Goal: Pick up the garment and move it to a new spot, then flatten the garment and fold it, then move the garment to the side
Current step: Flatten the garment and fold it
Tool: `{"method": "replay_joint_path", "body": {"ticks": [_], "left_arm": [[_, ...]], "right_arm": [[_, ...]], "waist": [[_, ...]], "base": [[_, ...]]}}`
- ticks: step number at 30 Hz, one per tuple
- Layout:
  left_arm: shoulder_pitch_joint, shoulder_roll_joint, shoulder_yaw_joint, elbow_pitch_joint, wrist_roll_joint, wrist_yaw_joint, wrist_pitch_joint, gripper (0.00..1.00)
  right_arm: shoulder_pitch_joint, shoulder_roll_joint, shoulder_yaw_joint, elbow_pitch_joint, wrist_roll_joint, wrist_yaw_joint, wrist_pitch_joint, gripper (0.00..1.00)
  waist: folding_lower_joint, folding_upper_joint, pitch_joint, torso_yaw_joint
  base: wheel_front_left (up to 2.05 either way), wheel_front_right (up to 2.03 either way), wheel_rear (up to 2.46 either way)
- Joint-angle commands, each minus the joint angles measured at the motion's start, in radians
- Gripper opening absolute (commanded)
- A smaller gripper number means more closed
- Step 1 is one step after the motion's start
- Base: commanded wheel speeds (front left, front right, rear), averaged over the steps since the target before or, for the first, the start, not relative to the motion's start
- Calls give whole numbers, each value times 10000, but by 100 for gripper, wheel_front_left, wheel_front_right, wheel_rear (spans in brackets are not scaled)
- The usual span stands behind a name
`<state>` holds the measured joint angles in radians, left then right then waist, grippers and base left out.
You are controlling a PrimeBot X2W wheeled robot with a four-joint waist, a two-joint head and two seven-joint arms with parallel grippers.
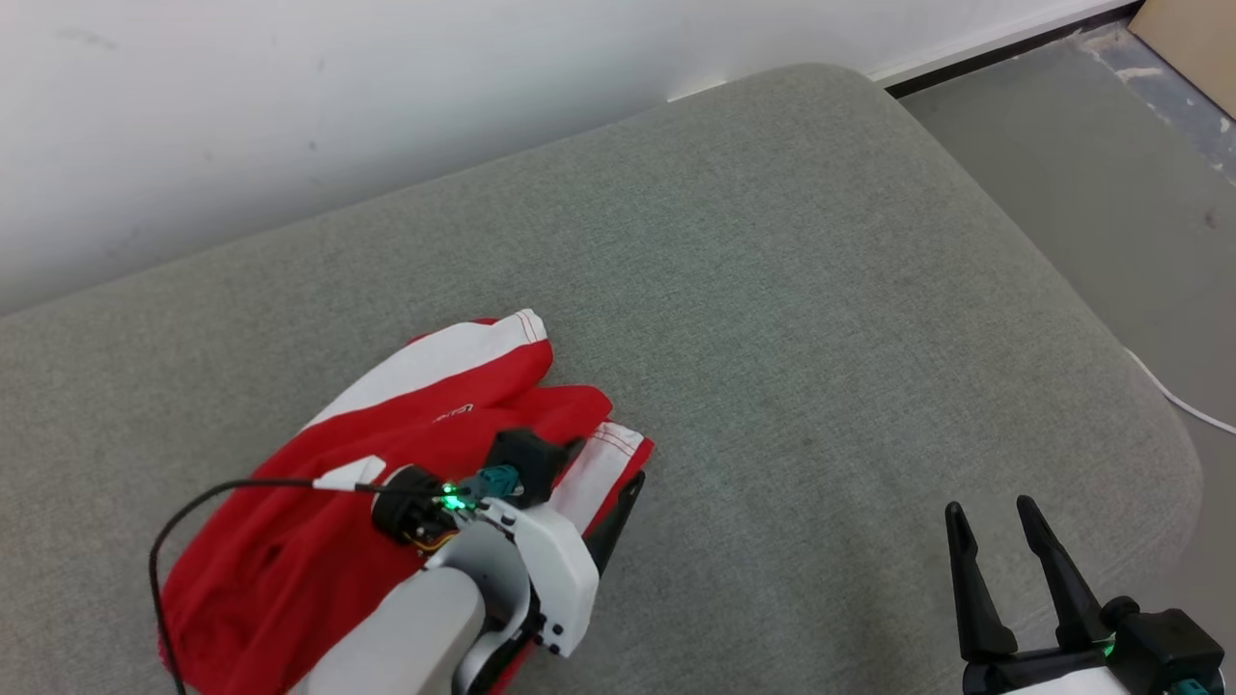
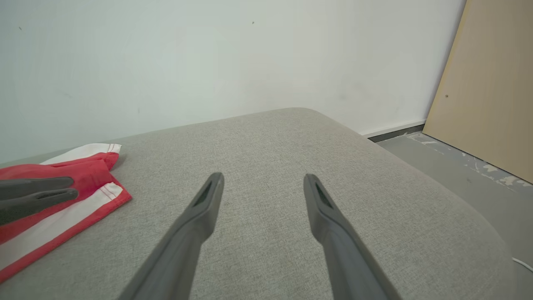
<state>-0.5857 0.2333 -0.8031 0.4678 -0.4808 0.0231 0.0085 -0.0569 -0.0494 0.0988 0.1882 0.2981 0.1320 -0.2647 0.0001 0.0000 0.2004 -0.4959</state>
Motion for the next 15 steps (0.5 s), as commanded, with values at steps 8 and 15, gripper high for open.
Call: {"method": "replay_joint_path", "body": {"ticks": [8,15], "left_arm": [[-989,-228,-300,1362,463,-215,-85,90],[-1208,-476,-528,1595,546,-314,-268,94]], "right_arm": [[-247,-28,214,26,127,-26,9,100],[-158,-26,205,42,115,-26,9,100]], "waist": [[-1,0,229,-109],[-1,0,261,-179]], "base": [[0,0,0],[0,0,0]]}}
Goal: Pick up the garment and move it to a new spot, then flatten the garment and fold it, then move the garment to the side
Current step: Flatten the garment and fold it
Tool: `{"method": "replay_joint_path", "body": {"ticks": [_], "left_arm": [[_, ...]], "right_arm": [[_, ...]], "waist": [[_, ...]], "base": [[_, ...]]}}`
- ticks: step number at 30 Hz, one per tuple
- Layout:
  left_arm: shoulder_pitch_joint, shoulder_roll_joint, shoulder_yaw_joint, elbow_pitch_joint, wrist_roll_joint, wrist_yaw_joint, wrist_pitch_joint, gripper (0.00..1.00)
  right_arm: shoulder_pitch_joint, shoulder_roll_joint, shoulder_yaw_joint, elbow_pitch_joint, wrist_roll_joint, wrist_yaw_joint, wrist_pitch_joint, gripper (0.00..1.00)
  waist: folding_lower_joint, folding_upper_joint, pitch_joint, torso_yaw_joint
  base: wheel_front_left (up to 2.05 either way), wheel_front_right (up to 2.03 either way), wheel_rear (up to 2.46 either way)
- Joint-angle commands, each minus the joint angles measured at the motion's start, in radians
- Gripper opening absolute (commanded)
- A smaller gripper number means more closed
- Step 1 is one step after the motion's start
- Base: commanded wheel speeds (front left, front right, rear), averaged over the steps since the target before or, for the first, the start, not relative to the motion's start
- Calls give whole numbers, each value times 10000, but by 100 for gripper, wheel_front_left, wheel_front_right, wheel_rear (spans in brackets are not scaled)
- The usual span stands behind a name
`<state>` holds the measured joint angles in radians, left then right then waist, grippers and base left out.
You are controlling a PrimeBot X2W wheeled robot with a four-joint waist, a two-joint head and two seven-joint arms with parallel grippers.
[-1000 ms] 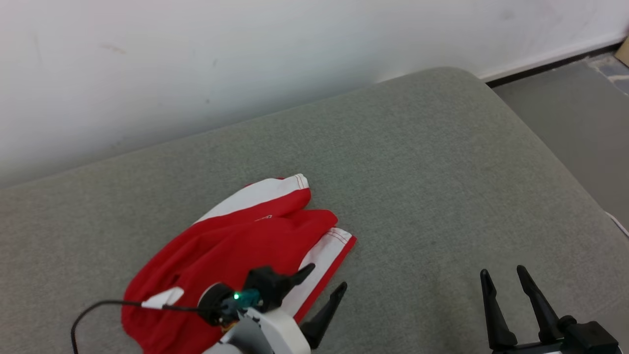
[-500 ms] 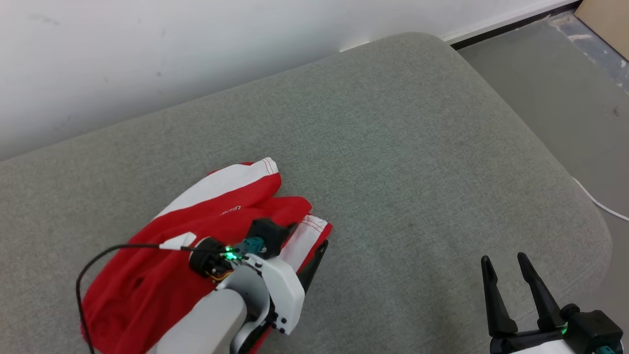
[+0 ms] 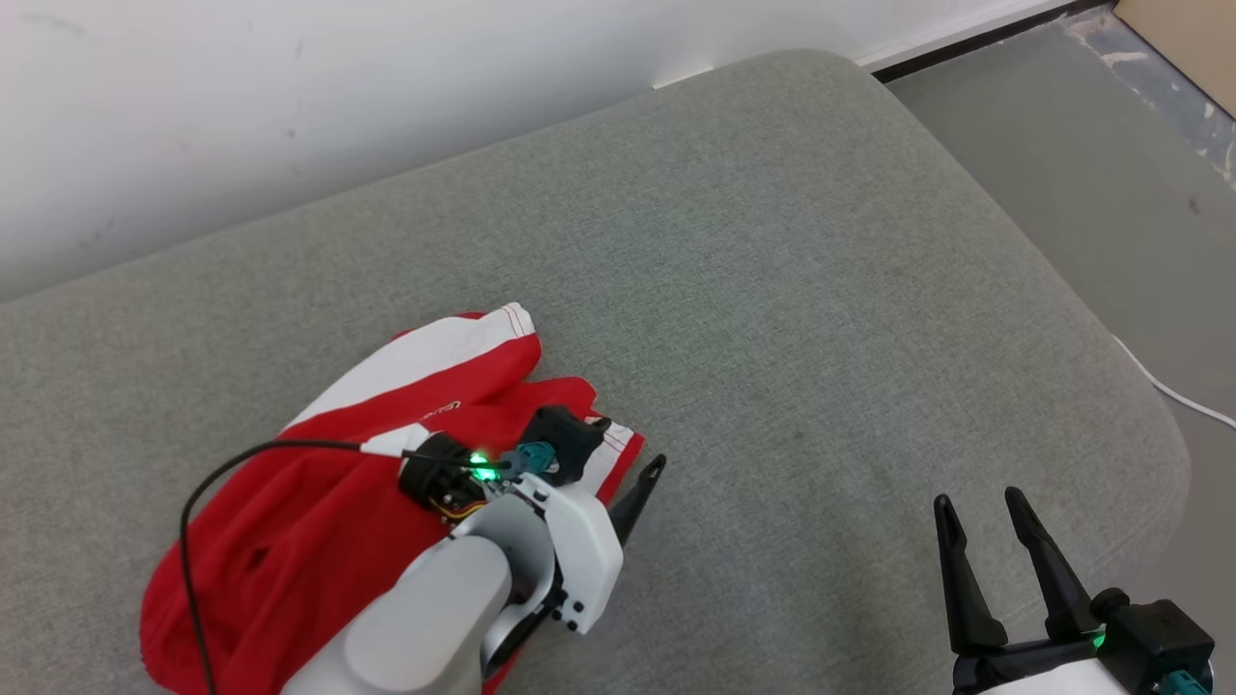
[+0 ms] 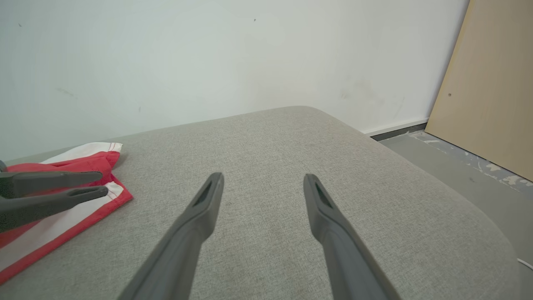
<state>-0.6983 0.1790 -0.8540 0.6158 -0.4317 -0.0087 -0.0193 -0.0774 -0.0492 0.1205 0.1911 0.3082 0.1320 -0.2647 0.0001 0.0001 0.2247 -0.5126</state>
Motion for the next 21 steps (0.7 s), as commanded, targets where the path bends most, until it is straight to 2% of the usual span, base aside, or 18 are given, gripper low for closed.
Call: {"method": "replay_joint_path", "body": {"ticks": [1,3,5,8,13,15,16,20,21], "left_arm": [[-101,86,-47,196,64,-23,38,89],[-114,95,-39,278,29,-34,50,89],[-108,86,19,457,-84,-3,63,78],[-202,107,115,712,-187,75,2,82],[-374,96,132,1047,-204,51,-18,74],[-395,69,107,1174,-255,10,31,48],[-397,58,82,1242,-260,-7,31,43],[-425,9,47,1476,-313,-63,-51,5],[-417,-20,43,1522,-361,-85,-72,0]], "right_arm": [[31,-28,12,17,24,-26,9,100],[5,-28,29,17,38,-26,9,100],[-52,-28,50,12,84,-26,9,100],[-114,-28,79,12,103,-26,9,100],[-101,-27,67,33,102,-26,9,100],[-130,-30,91,34,126,-26,9,100],[-152,-30,99,29,142,-26,9,100],[-200,-30,97,22,174,-26,9,100],[-193,-28,82,27,162,-26,9,100]], "waist": [[-1,-1,39,-26],[-1,-1,59,-39],[-1,-1,90,-60],[-1,-1,149,-85],[-1,-1,211,-70],[-1,-1,233,-73],[-1,-1,243,-78],[-1,-1,251,-86],[-1,-1,247,-81]], "base": [[0,0,0],[0,0,0],[0,0,0],[0,0,0],[0,0,0],[0,0,0],[0,0,0],[0,0,0],[0,0,0]]}}
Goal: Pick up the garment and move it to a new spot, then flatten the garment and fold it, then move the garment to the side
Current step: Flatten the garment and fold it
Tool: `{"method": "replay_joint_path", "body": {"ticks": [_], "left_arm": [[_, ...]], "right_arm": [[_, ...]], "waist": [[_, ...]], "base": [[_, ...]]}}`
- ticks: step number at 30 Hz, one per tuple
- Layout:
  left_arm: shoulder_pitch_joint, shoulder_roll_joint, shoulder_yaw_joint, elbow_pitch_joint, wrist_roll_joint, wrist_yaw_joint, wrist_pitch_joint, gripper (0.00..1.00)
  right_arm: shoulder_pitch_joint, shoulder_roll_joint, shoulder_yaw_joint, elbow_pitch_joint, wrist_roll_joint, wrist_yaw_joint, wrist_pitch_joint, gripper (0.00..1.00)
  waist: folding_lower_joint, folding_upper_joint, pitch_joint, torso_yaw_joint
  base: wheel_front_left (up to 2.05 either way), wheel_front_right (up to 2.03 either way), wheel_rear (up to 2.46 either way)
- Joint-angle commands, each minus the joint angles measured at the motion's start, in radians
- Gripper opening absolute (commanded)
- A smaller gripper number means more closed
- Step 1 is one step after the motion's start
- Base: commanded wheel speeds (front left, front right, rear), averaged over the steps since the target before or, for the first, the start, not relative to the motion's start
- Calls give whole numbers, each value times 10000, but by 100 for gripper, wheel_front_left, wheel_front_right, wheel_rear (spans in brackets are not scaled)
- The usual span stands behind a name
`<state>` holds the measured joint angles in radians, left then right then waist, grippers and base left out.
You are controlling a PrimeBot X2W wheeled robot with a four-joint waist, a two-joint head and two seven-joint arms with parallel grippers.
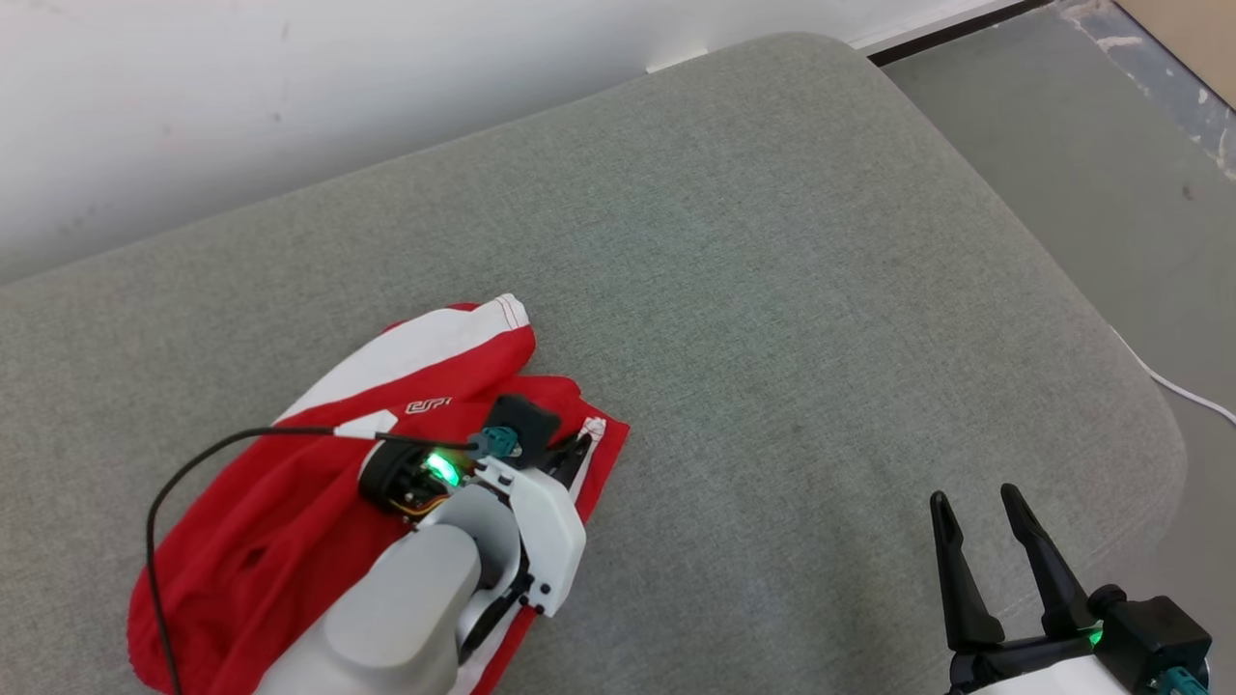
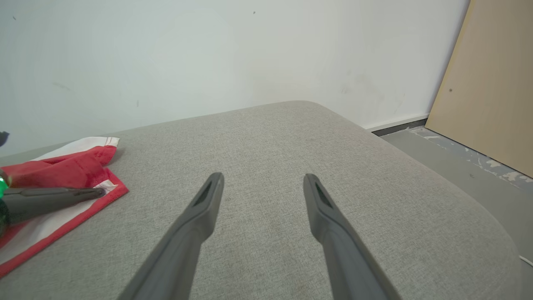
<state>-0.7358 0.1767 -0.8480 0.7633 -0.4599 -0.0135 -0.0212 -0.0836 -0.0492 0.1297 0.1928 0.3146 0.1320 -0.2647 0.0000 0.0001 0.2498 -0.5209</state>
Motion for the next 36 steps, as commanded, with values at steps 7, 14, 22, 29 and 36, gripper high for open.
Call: {"method": "replay_joint_path", "body": {"ticks": [7,14,22,29,36], "left_arm": [[-199,-96,-89,-26,4,43,-381,0],[192,-292,-422,-962,133,184,-323,0],[1188,-770,-1330,-1894,304,333,91,67],[1623,-1126,-1469,-2318,-277,162,-485,100],[1926,-781,-841,-3257,-225,1224,-1390,100]], "right_arm": [[-56,-28,-91,43,18,-26,9,100],[118,-28,-243,45,-123,-26,9,100],[213,-28,-228,74,-130,-26,9,100],[274,-27,-389,112,-255,-26,9,100],[579,-28,-879,-128,-660,-26,9,100]], "waist": [[0,-1,-88,73],[0,-1,-332,241],[0,-1,-484,436],[0,-1,-618,803],[0,-1,-1127,1665]], "base": [[0,0,0],[0,0,0],[0,0,0],[0,0,0],[0,0,0]]}}
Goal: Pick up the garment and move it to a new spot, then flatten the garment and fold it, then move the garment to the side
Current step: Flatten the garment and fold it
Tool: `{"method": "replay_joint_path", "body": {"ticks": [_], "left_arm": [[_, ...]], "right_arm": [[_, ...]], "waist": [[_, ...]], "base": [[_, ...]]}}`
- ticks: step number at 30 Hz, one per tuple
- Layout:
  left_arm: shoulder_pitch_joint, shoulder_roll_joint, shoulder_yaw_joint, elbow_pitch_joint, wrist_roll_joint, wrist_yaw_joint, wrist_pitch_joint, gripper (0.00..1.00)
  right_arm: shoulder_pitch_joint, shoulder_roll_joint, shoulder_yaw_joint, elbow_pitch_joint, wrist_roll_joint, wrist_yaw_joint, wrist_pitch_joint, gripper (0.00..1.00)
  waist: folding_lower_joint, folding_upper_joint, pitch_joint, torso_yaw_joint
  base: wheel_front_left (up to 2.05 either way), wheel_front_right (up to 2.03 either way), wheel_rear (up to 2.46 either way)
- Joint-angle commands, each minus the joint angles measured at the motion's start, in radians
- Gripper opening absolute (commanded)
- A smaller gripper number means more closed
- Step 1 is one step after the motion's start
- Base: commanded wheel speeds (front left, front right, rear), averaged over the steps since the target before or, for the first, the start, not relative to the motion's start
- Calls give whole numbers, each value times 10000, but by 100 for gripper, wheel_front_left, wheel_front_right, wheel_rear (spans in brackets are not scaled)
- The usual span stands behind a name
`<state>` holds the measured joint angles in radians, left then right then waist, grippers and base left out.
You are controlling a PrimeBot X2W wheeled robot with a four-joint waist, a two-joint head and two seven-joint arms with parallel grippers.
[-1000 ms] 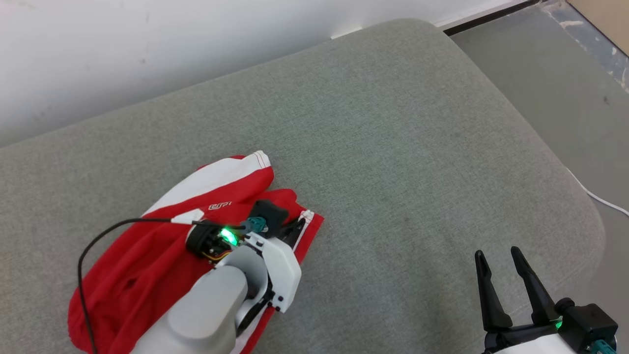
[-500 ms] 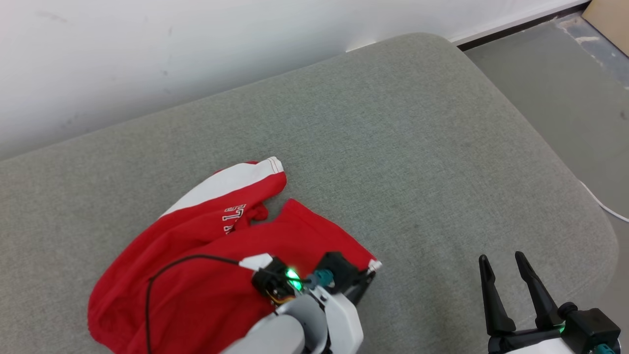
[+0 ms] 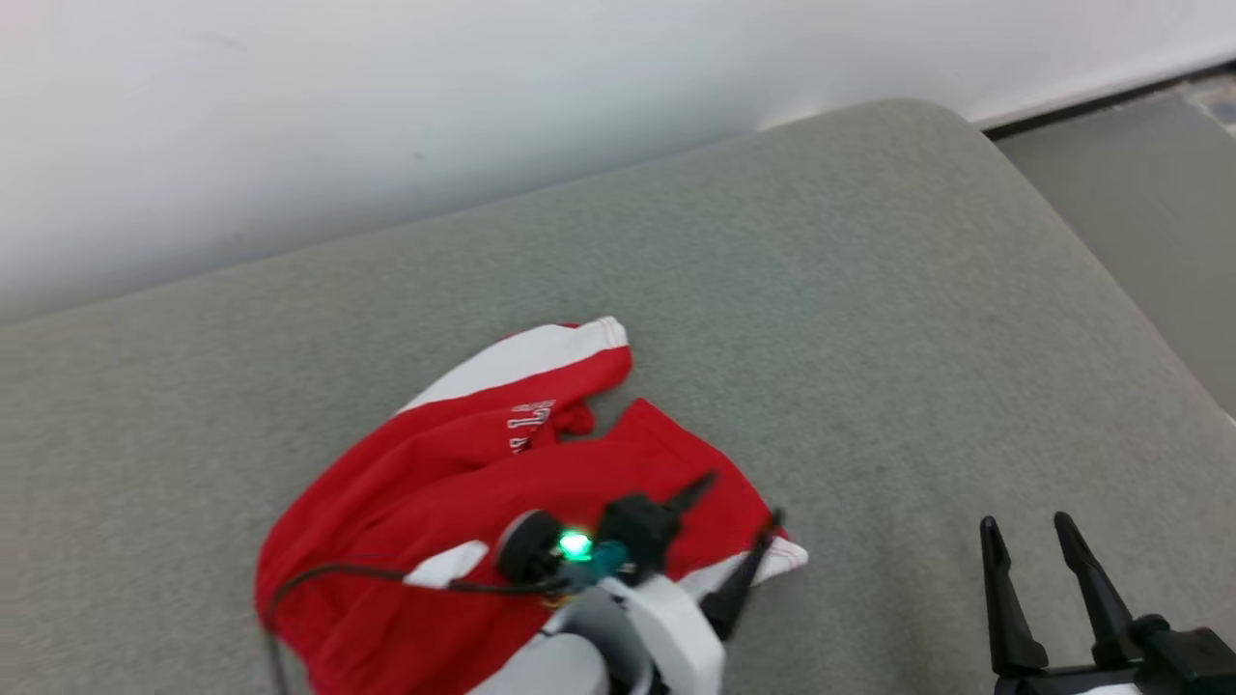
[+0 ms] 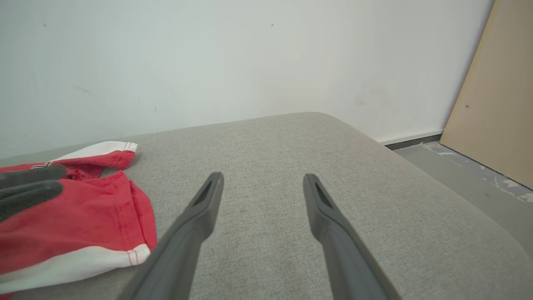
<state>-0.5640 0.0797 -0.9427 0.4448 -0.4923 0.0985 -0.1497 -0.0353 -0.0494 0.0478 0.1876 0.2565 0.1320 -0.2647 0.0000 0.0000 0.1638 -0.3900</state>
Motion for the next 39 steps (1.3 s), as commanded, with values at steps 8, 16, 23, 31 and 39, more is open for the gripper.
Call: {"method": "replay_joint_path", "body": {"ticks": [8,16,23,31,39], "left_arm": [[1381,1471,1329,-1446,-137,1464,-875,100],[3166,2289,2174,-2104,-133,2348,-1141,100],[4641,2514,3265,-2746,339,2419,-1149,100],[5868,1954,4910,-3232,945,1886,-1146,100],[6652,1181,6463,-3243,1931,774,-1146,100]], "right_arm": [[479,-29,-560,-308,-659,-26,9,100],[897,-29,-908,-122,-982,-26,9,100],[1030,-31,-1011,201,-1147,-26,9,100],[1082,-104,-869,741,-1225,-26,10,100],[840,-91,-461,1298,-1010,-26,10,100]], "waist": [[0,0,-947,1449],[0,0,-1415,2402],[0,0,-1578,2871],[0,0,-1856,3091],[0,0,-1988,3157]], "base": [[0,0,0],[0,0,0],[0,0,0],[0,0,0],[0,0,0]]}}
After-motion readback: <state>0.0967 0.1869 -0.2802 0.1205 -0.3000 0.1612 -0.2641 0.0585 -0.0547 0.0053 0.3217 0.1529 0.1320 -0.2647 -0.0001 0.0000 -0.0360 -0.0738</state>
